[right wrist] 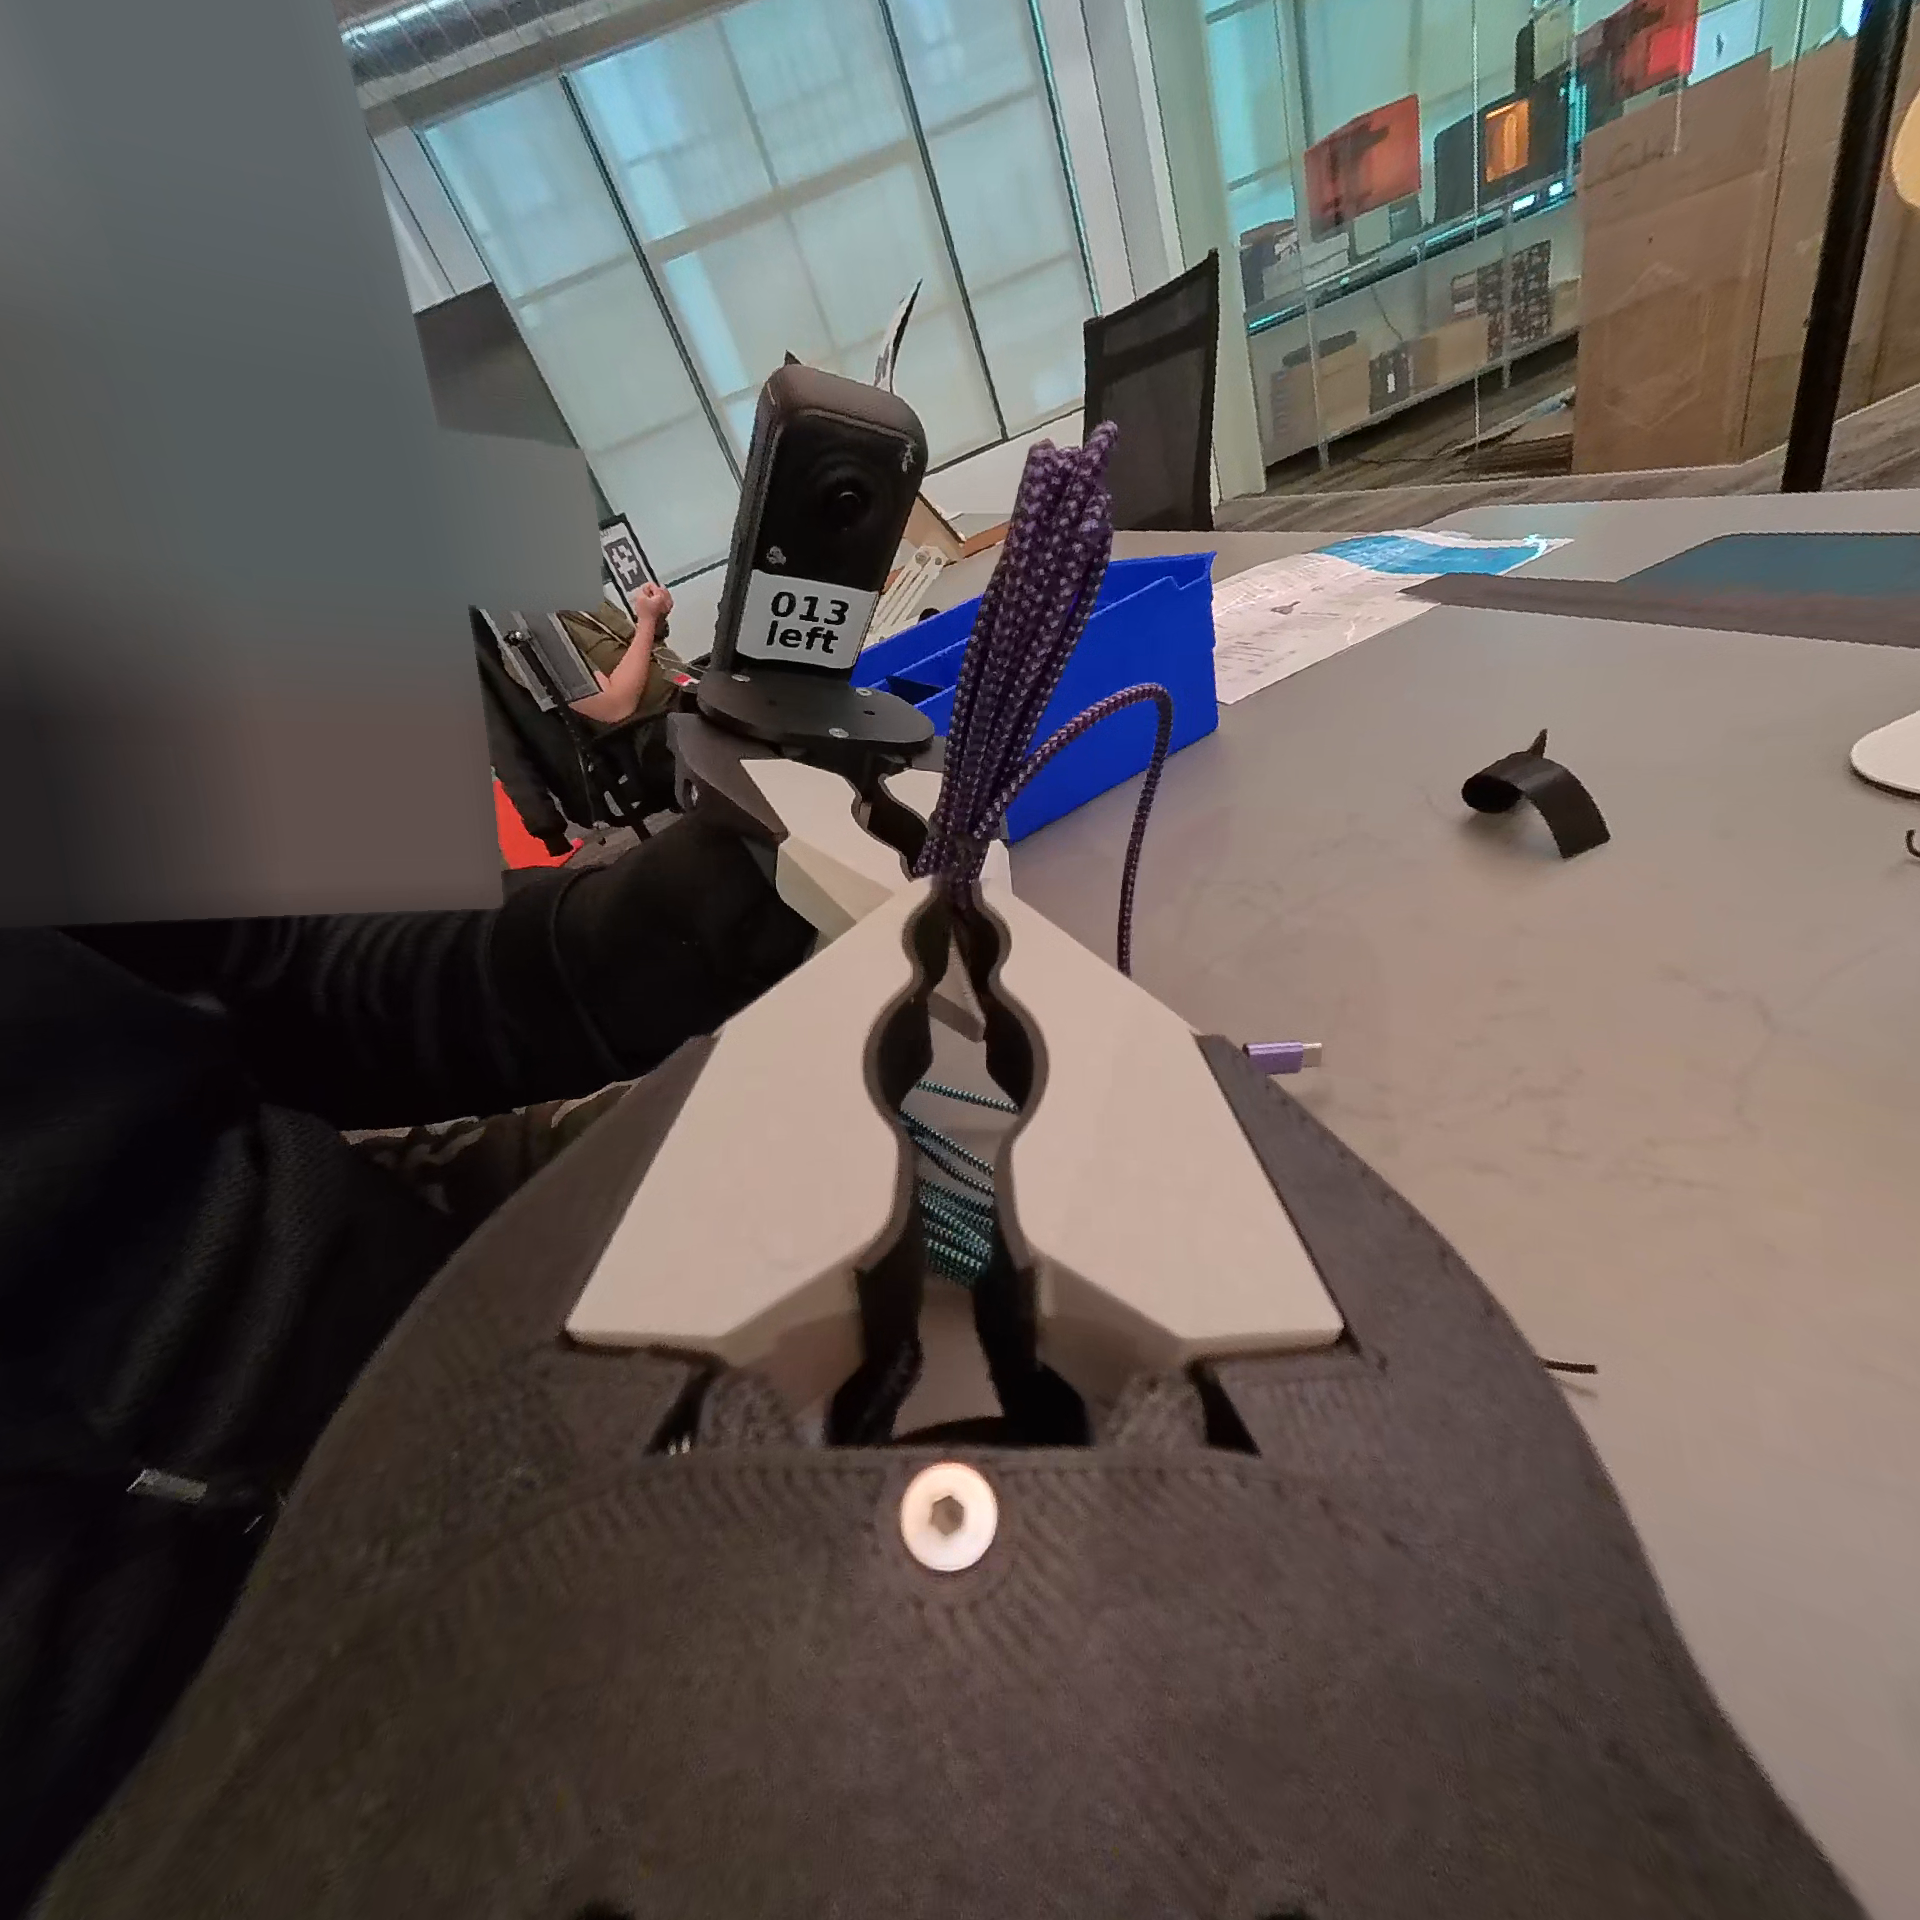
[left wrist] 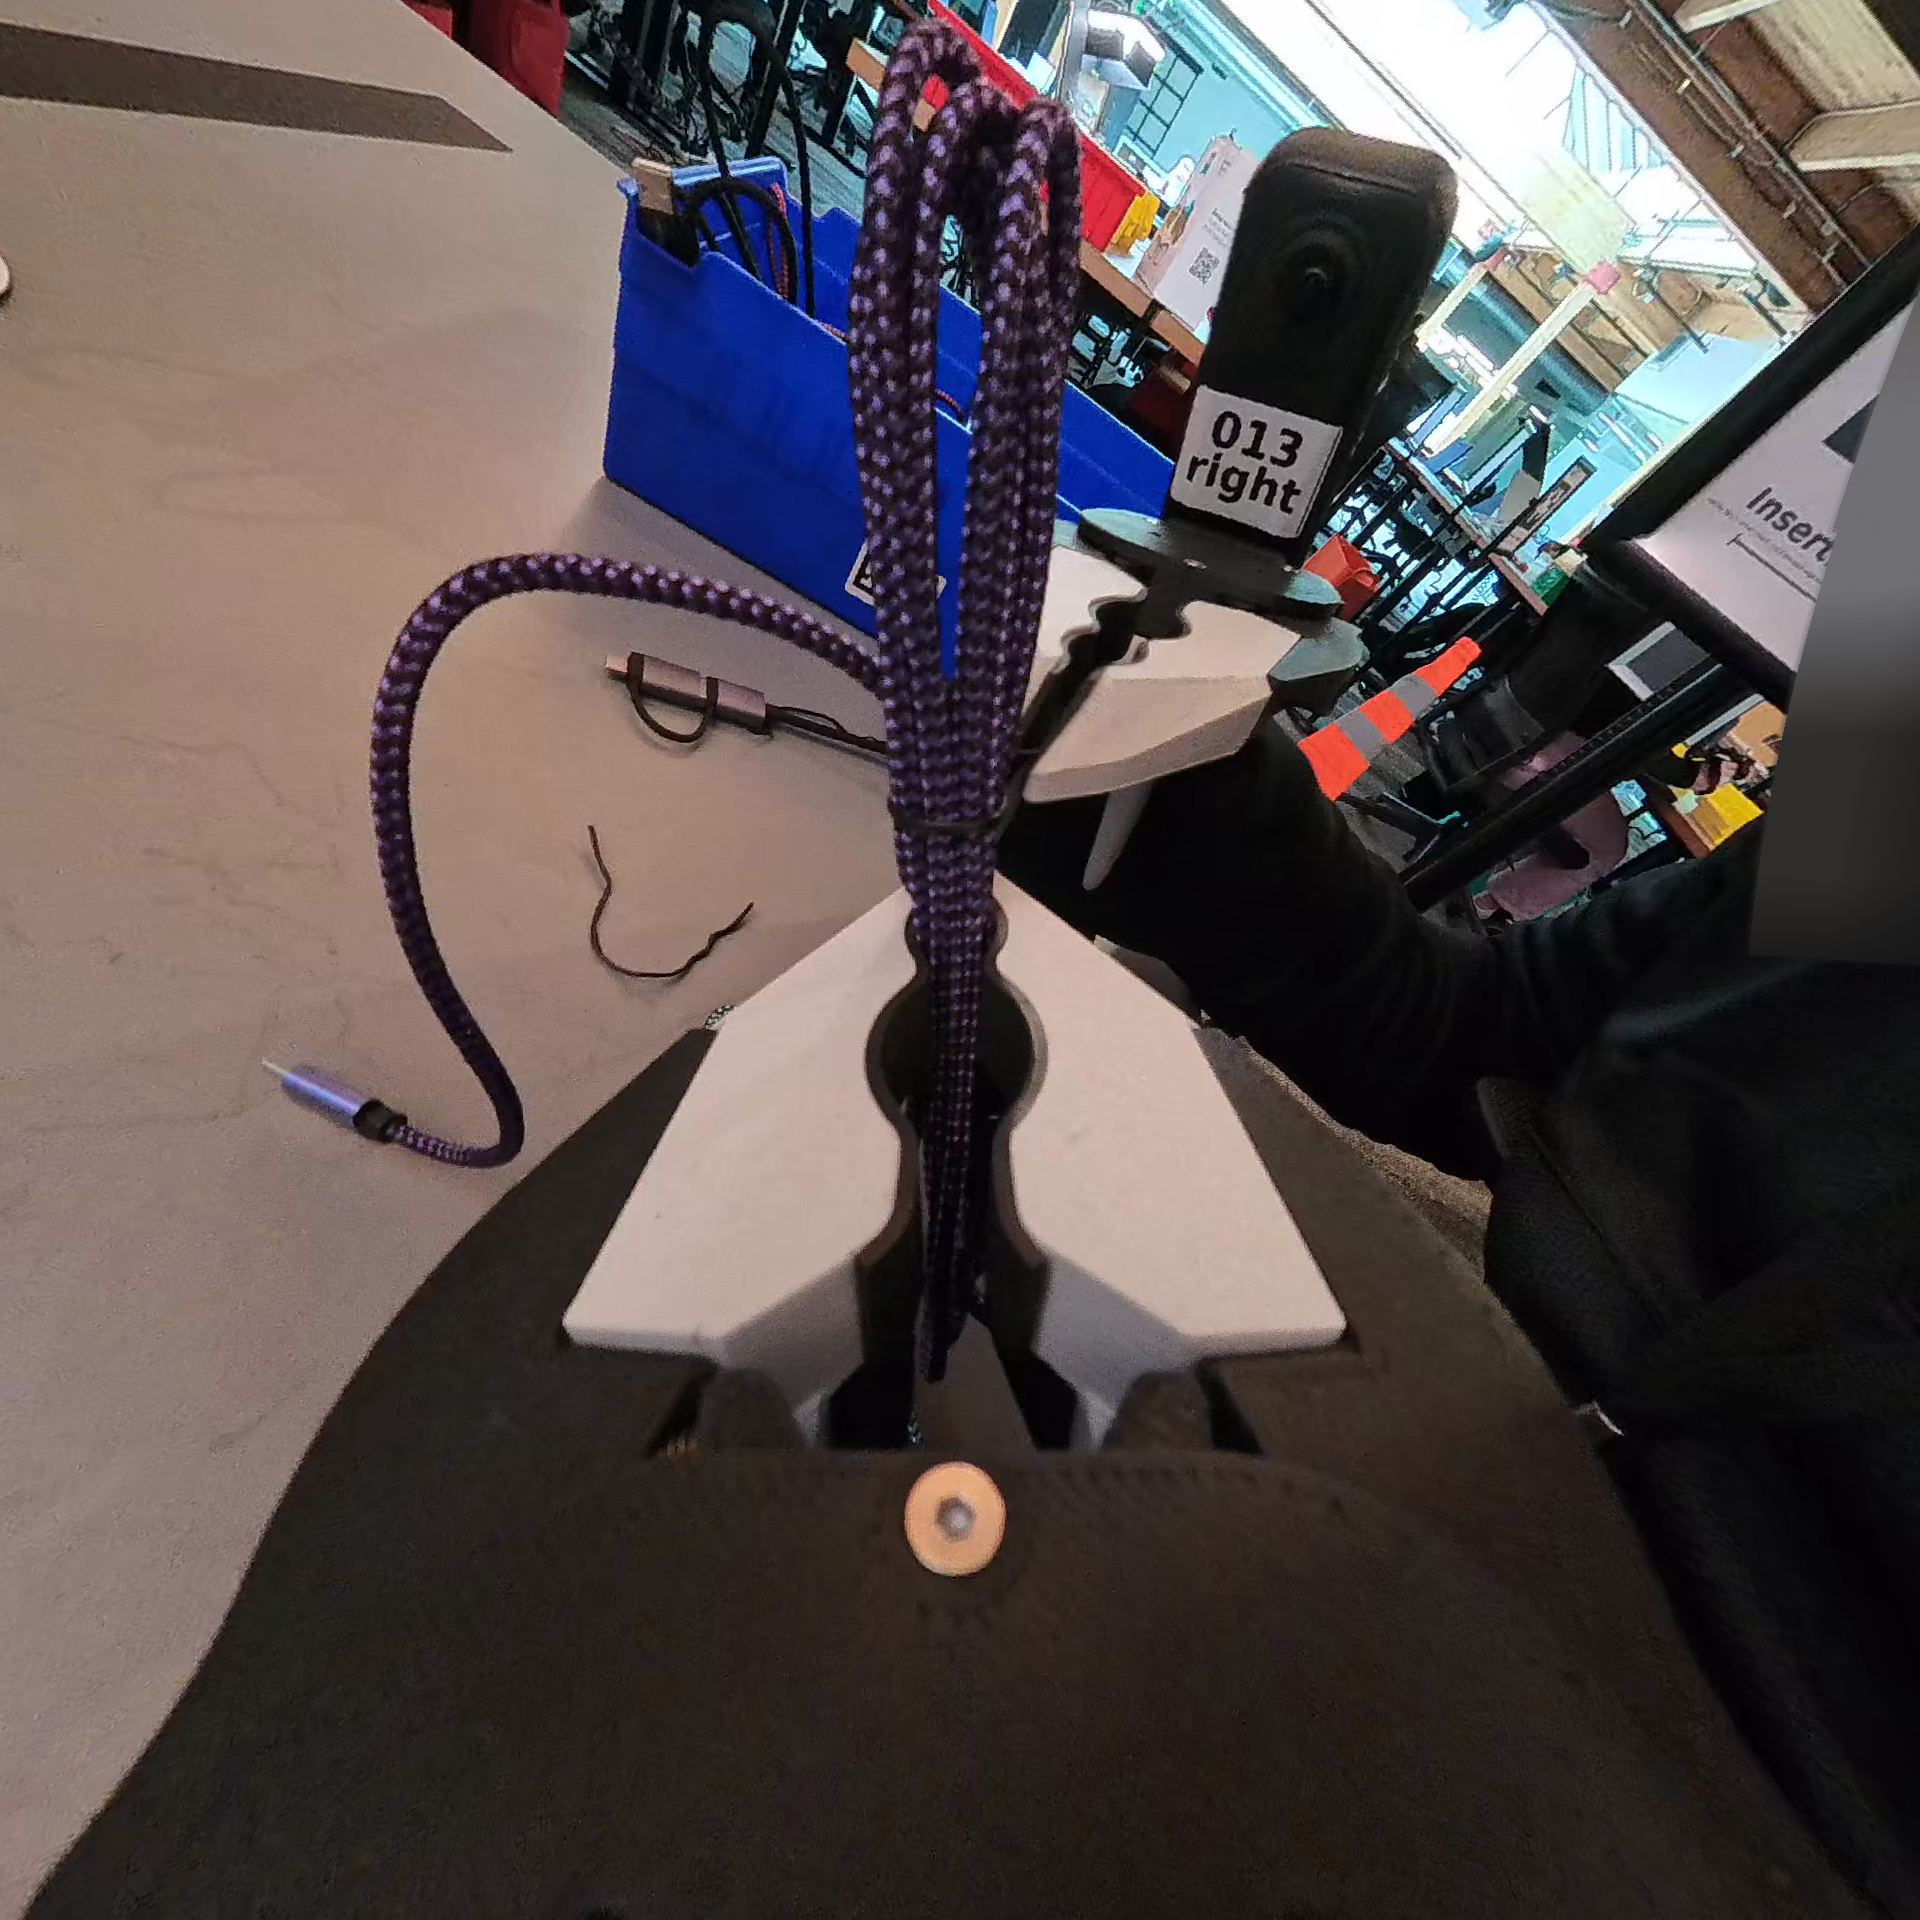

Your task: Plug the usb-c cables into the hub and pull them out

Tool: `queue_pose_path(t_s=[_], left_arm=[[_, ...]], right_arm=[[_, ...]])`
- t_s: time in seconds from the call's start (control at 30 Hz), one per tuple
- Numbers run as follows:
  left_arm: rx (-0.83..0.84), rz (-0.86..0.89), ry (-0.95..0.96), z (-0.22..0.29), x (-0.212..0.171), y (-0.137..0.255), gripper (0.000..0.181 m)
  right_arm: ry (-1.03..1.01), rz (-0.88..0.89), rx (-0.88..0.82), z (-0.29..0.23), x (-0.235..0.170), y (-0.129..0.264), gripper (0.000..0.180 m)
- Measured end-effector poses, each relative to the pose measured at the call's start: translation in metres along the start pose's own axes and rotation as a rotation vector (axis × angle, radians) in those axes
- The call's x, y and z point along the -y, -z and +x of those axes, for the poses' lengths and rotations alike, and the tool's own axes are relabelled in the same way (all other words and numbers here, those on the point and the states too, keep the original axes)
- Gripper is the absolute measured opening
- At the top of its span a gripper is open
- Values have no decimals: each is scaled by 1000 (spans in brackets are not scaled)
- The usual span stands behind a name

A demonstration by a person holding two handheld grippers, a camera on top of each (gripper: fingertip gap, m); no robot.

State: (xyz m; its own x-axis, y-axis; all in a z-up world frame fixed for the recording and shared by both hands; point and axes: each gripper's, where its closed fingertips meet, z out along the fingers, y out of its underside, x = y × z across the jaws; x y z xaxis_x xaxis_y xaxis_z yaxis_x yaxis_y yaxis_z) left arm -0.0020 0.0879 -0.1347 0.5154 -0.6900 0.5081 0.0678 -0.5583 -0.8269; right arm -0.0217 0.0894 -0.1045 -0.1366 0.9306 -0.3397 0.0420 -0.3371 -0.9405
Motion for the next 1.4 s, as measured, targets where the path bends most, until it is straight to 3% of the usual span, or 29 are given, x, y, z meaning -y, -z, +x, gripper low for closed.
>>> queue_pose_path(t_s=[0.6, 0.97, 1.17, 1.4], left_arm=[[-11, -9, -2, 1, -2, -2, 0], [-34, -13, 4, 4, -2, -3, 0], [-67, -23, 2, 9, -2, -3, 0], [-119, -25, 62, 12, -1, -2, 0]], right_arm=[[-25, 12, 20, -1, 2, 1, 4], [60, -41, -12, 1, -4, 1, 0], [196, -77, -80, 6, -4, 2, 0], [679, -180, -299, 8, 0, 2, 0]])
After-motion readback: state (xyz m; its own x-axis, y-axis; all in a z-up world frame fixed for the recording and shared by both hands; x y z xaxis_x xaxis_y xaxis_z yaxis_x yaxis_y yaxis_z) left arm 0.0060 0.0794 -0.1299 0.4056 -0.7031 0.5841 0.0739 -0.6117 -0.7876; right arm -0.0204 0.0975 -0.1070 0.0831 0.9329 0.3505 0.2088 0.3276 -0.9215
